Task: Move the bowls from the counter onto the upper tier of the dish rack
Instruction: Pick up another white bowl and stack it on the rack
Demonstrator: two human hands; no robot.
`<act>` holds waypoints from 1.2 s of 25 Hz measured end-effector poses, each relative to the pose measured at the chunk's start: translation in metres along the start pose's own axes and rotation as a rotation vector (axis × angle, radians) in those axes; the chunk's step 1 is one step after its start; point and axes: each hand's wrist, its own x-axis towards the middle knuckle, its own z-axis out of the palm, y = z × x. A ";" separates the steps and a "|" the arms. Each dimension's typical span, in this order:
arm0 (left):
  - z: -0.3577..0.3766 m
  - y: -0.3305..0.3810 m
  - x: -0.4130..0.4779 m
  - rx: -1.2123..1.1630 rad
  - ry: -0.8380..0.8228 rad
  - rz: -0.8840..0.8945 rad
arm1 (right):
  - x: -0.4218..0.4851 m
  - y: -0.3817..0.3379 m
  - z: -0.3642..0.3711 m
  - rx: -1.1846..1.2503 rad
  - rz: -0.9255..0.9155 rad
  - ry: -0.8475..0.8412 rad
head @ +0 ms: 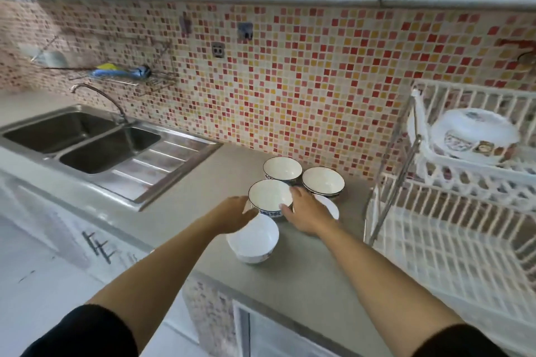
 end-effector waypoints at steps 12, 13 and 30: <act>0.094 -0.059 0.053 -0.299 -0.084 -0.307 | 0.056 0.039 0.139 0.290 0.308 -0.320; 0.096 -0.059 0.059 -0.310 -0.089 -0.323 | 0.060 0.040 0.142 0.324 0.300 -0.348; 0.001 0.002 0.029 -0.698 0.212 -0.069 | -0.006 0.011 0.030 0.737 -0.011 0.299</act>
